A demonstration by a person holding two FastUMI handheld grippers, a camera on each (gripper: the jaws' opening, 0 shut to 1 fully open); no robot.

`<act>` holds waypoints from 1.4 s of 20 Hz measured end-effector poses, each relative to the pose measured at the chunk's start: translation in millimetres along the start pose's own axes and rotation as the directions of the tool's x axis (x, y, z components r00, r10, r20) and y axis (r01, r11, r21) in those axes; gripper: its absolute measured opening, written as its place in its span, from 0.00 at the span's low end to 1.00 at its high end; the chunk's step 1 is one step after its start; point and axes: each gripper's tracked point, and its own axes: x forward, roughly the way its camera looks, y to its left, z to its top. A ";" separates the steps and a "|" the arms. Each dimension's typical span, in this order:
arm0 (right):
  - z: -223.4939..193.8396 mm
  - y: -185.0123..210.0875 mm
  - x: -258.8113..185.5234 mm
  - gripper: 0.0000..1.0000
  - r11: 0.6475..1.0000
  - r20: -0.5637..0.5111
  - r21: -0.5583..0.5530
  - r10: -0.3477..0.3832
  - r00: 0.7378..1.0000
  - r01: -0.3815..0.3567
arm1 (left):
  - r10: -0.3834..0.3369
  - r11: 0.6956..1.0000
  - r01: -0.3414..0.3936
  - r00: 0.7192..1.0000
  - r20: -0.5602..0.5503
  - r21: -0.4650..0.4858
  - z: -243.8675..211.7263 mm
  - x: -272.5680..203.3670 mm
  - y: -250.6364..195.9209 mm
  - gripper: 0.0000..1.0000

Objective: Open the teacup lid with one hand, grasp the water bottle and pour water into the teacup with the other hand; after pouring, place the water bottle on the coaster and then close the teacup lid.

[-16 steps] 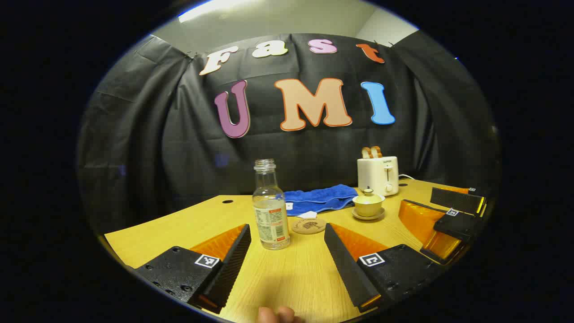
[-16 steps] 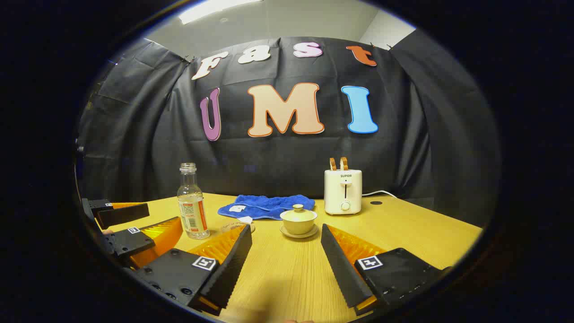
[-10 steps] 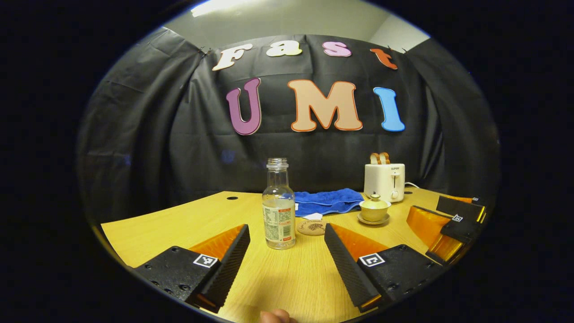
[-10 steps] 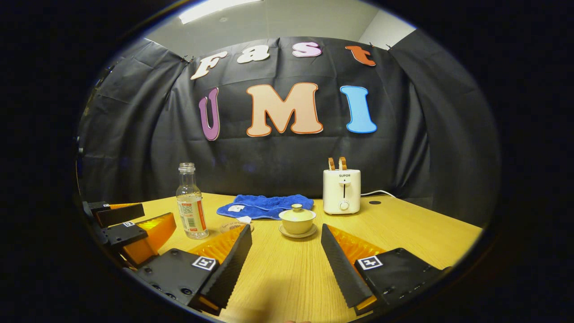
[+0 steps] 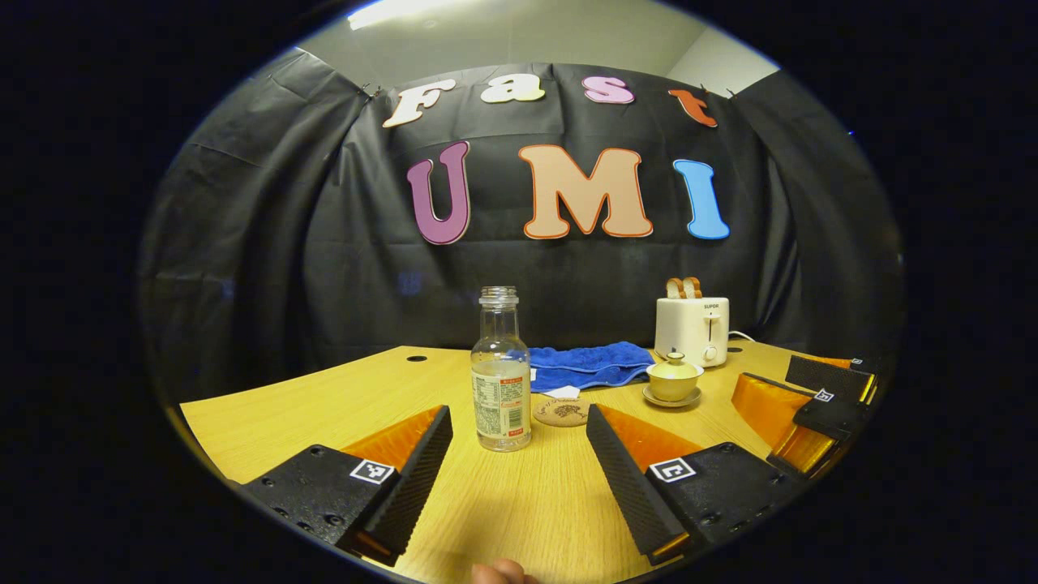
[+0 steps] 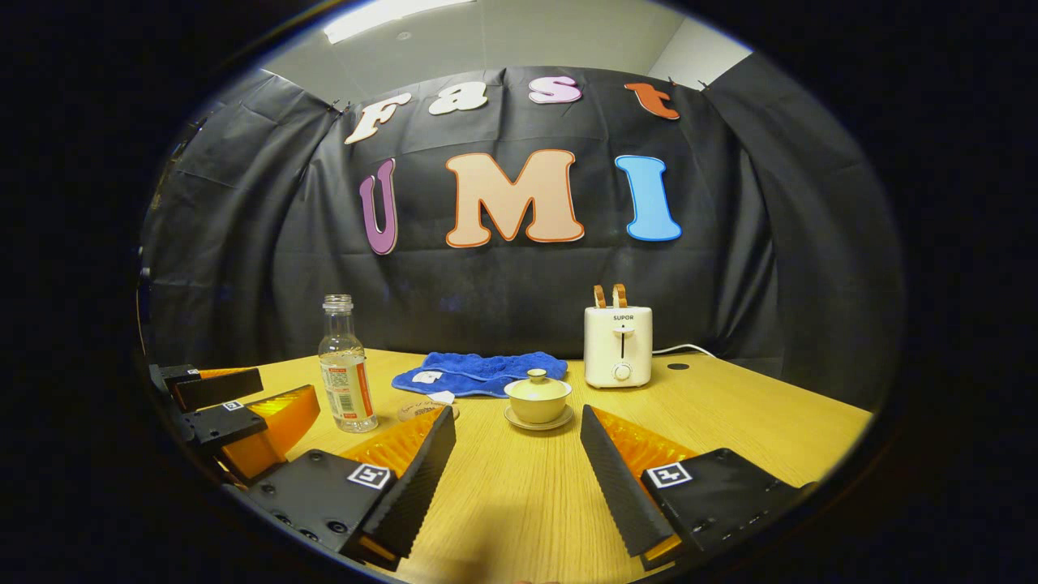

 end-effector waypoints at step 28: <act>-6.6 -29.7 123.5 0.96 1.000 -0.011 -0.006 -0.027 1.000 0.027 | -0.026 1.000 0.026 1.000 0.003 -0.002 -1.1 -0.9 -3.4 0.98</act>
